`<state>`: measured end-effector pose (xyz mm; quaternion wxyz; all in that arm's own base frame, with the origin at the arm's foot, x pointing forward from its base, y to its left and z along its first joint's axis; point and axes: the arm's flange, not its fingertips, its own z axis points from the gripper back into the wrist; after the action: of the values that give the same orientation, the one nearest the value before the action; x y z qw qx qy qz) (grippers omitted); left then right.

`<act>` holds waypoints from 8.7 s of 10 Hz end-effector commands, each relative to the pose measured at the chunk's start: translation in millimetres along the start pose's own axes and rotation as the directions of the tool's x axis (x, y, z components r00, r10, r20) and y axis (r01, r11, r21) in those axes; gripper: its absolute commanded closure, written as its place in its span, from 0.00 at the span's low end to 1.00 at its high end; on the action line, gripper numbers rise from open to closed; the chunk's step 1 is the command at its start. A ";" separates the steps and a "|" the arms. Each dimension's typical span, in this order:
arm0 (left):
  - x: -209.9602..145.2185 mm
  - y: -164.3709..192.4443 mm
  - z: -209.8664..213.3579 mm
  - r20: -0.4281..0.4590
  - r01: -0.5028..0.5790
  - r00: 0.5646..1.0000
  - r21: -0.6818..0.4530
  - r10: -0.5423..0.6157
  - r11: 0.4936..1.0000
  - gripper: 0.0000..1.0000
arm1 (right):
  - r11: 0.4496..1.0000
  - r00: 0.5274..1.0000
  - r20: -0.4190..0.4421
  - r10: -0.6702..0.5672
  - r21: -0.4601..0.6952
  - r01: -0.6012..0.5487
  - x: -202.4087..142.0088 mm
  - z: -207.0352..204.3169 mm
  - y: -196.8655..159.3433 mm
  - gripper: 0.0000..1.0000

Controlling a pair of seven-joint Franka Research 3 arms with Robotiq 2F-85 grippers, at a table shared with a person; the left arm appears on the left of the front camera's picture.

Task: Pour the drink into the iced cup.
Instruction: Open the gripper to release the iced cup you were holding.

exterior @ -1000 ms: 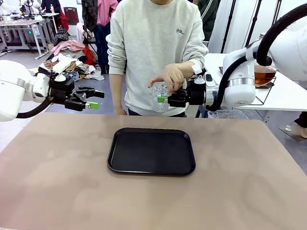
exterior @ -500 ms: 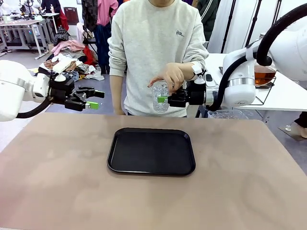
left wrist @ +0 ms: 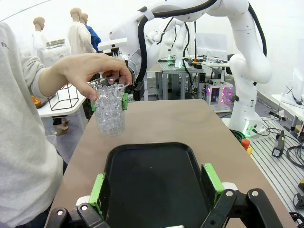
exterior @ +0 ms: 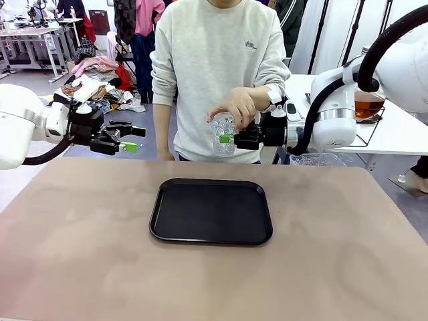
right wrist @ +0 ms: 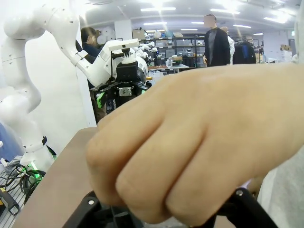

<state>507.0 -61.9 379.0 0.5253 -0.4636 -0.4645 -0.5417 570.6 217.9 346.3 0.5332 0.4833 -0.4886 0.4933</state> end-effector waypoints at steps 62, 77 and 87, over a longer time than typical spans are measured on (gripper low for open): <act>1.3 -0.2 0.6 0.001 0.001 1.000 0.007 -0.001 1.000 0.00 | 0.998 0.999 -0.031 -0.034 -0.057 0.033 -13.3 108.0 33.9 0.00; 1.3 -0.2 0.6 0.001 0.001 1.000 0.007 -0.001 1.000 0.00 | 0.998 0.999 -0.031 -0.034 -0.057 0.033 -13.3 108.0 33.9 0.00; 1.3 -0.2 0.6 0.001 0.001 1.000 0.007 -0.001 1.000 0.00 | 0.998 0.999 -0.031 -0.034 -0.057 0.033 -13.3 108.0 33.9 0.00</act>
<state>507.0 -61.7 379.0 0.5254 -0.4636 -0.4645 -0.5415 529.9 109.5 338.4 0.5617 0.4683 -0.4866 0.4779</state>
